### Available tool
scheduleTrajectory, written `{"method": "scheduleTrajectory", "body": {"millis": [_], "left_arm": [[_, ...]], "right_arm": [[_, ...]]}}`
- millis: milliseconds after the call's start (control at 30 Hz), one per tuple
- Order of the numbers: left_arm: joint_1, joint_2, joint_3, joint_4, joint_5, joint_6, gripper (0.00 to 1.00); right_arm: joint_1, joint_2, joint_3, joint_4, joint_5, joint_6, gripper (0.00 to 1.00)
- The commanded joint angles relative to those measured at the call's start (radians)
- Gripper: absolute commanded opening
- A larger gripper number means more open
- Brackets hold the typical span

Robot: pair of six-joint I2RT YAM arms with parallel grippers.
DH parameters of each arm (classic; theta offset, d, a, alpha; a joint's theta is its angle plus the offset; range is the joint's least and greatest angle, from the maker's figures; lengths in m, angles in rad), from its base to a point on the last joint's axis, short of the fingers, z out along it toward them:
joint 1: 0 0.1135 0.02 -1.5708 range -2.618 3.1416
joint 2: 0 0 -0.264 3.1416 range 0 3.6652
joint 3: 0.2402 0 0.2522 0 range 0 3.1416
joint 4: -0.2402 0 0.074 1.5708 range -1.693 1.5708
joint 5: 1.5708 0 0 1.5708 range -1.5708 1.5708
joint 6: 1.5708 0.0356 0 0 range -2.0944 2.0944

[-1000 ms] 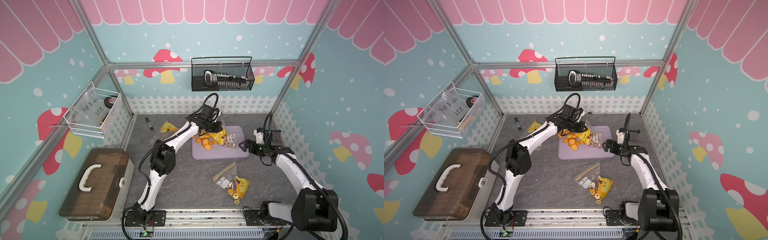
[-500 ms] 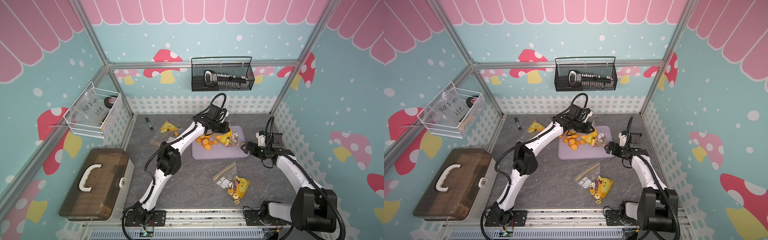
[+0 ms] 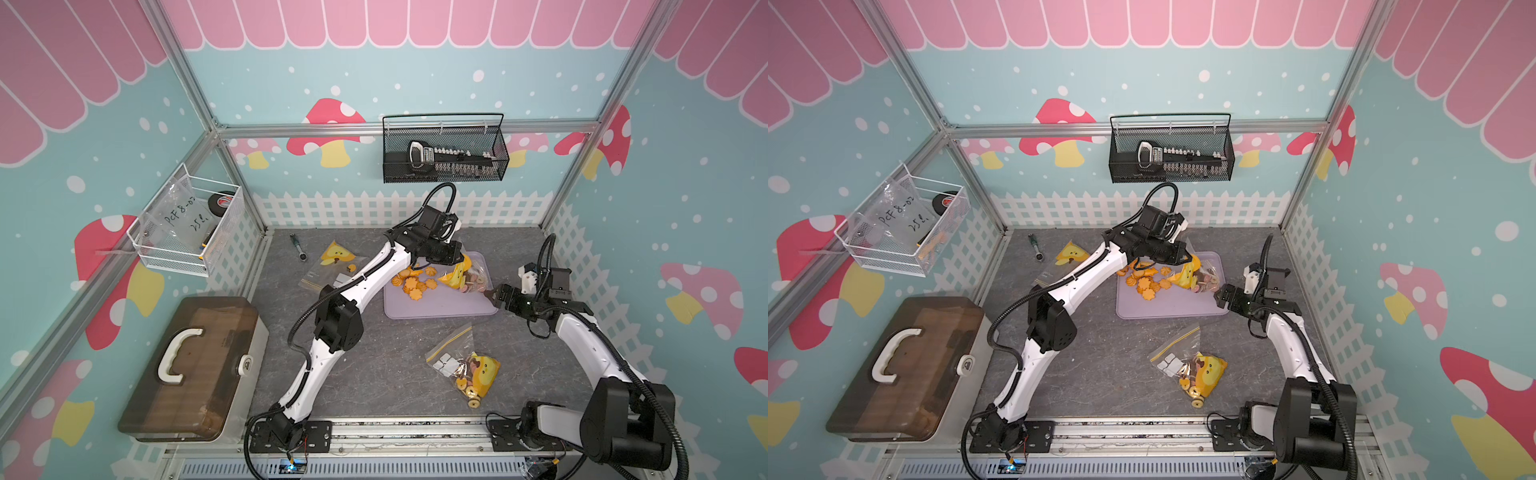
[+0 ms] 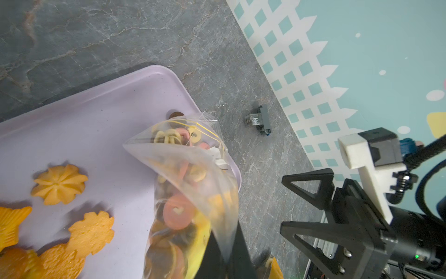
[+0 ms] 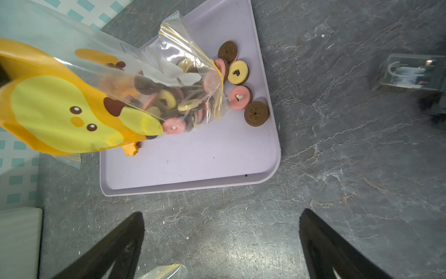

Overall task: Pour cookies out of the ziploc bag
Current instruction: 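Pour the cookies out of the ziploc bag onto the tray.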

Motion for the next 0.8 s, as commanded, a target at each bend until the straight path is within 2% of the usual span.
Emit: {"method": "scheduleTrajectory", "body": {"millis": [0,567,767], "left_arm": [[-0.01,0.021,0.073,-0.023,0.02,0.002,0.0],[-0.03,0.021,0.114,-0.052,0.027,-0.016,0.0],[-0.037,0.046,0.153,-0.053,0.075,-0.06,0.0]], "right_arm": [[-0.009,-0.019,-0.016,0.012,0.0,0.002,0.98],[-0.011,-0.006,-0.028,0.033,-0.013,0.01,0.99],[-0.011,-0.009,-0.027,0.034,-0.013,0.013,0.98]]}}
